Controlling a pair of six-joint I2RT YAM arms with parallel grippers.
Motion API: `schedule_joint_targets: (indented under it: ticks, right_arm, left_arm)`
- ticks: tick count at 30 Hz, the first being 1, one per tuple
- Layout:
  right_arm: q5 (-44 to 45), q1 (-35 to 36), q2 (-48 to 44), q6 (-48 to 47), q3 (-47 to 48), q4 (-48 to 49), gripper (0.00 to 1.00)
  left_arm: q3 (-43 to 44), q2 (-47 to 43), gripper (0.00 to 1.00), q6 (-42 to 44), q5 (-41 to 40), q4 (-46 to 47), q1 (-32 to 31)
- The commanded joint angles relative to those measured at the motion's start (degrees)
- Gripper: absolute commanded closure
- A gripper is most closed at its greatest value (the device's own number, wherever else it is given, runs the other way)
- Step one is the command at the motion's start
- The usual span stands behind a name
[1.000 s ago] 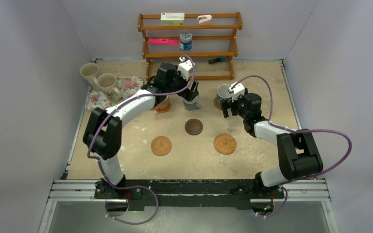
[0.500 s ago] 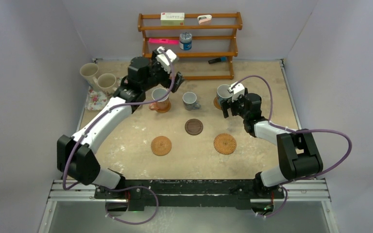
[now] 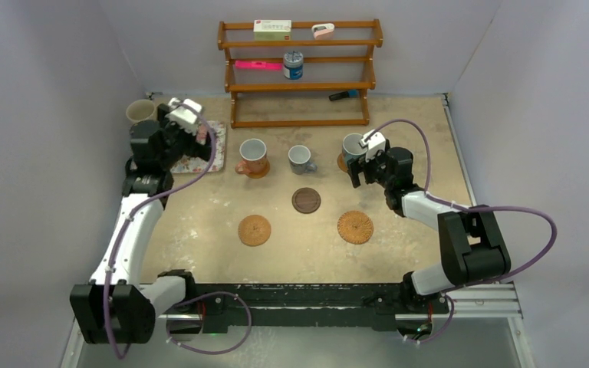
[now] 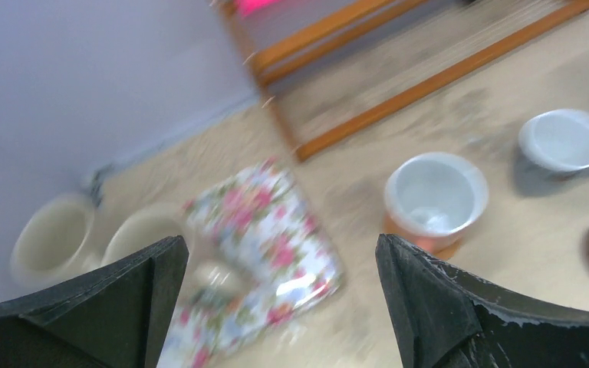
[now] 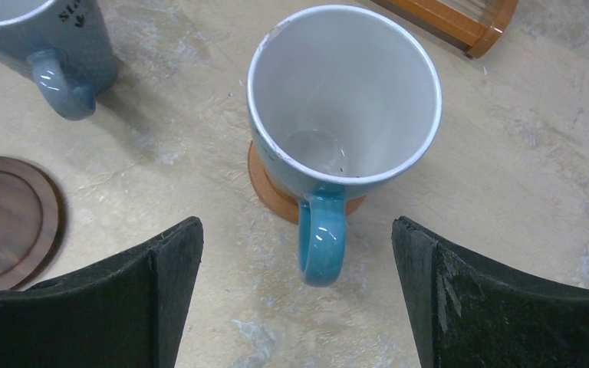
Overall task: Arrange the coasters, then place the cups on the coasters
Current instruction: Pick up the cup at the center of the board.
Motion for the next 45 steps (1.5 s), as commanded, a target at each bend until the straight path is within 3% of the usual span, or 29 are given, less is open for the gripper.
schedule_joint_targets:
  ticks: [1,6,12,17,25,35,45]
  right_arm:
    - [-2.9,-0.1,-3.7,-0.8,2.2,-0.3,0.06]
    - [-4.0,0.0,-6.4,-0.6,2.9,-2.2,0.06]
    - [-5.6,2.3,-8.6,-2.4,6.3,-8.3,0.05]
    - [-5.7,7.1,-7.9,-5.7,10.6,-15.1,0.06]
    - [-13.3,10.9,0.2,-8.6,22.5,-27.5,0.08]
    - [-19.2,12.0,15.7,-7.4,34.4,-32.9,0.23]
    - [-18.1,12.7,21.0,-6.4,36.3,-30.5,0.33]
  left_arm:
    - [-6.3,-3.8,0.0,0.6,7.4,-0.2,13.8]
    - [-11.8,-3.3,0.0,-0.7,18.0,1.0,29.6]
    - [-17.3,0.4,0.0,0.2,23.2,3.1,38.2]
    - [-24.2,-1.0,0.0,-1.8,21.4,11.1,39.0]
    - [-27.0,-5.3,0.0,-1.9,20.9,11.4,39.0]
    - [-31.6,-12.5,0.0,-1.9,23.9,14.2,39.0]
    - [-32.9,-13.7,0.0,-1.6,24.5,15.2,38.9]
